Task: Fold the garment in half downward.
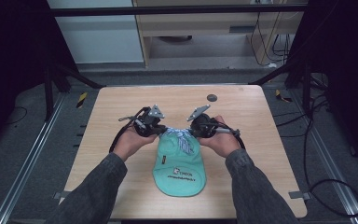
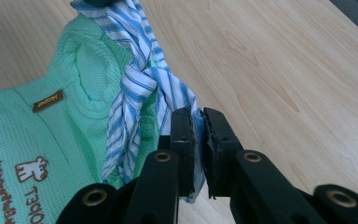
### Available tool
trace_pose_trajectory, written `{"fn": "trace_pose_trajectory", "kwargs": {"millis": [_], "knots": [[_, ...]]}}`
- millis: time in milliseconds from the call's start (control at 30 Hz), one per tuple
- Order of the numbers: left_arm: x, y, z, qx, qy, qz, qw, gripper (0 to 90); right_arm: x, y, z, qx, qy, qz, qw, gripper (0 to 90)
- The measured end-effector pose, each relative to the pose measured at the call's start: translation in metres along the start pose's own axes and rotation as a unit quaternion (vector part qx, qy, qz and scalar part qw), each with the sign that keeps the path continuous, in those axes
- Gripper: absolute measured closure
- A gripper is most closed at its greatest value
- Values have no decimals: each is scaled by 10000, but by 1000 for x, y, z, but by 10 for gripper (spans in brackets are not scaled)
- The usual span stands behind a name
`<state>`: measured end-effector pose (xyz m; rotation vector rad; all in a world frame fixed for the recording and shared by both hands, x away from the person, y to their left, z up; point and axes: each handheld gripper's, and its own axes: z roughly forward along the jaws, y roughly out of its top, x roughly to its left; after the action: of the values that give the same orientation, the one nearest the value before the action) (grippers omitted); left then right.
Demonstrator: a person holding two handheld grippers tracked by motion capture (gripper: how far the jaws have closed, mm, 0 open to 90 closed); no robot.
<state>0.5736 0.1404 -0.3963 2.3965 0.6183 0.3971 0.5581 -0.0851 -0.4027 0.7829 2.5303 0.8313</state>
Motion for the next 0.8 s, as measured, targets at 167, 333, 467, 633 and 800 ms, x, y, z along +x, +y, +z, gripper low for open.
{"fn": "trace_pose_trajectory", "kwargs": {"millis": [167,333,467,633,800], "knots": [[4,3,0,-55,27,-41,10000,869,-6,5,1,4,-22,-43,10000,831],[12,8,1,-5,65,-18,10000,869,-12,12,2,-3,-26,-118,9999,832],[15,13,1,-8,82,8,10000,869,-18,15,4,-19,-29,-112,9999,832],[17,16,3,37,95,35,9999,869,-22,14,4,-72,-1,-80,9999,831],[18,18,2,5,120,39,9999,869,-21,16,2,-59,-55,-162,9998,831]]}}
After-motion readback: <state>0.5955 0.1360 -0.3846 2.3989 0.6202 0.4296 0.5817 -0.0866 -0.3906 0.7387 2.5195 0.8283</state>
